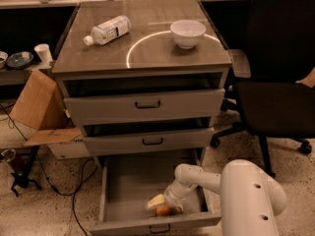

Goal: Pick orange from bottom drawer and place on counter

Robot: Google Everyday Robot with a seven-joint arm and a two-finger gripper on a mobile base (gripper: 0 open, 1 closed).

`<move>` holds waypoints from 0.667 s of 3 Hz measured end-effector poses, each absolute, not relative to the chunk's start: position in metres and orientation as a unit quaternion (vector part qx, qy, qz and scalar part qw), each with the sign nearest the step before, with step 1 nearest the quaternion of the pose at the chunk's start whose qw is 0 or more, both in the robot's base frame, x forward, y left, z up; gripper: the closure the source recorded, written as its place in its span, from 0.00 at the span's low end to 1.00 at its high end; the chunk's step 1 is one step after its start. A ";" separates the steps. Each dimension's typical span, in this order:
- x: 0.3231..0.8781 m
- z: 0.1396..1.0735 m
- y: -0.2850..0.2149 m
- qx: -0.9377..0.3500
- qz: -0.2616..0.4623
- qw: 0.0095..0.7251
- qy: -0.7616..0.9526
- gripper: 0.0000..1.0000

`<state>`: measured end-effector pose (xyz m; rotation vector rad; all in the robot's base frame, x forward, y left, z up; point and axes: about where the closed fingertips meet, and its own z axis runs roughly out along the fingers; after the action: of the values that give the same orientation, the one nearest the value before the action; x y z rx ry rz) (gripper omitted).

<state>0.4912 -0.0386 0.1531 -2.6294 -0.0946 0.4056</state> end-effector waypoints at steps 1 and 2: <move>0.484 0.152 -0.019 -0.957 0.153 0.241 -0.054 0.00; 0.485 0.146 -0.007 -0.959 0.151 0.233 -0.054 0.00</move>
Offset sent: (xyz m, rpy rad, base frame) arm 0.0035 0.0457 -0.0120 -0.0303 -0.0172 0.0184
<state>0.4855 -0.0069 0.1460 -2.6338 -0.1475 0.4153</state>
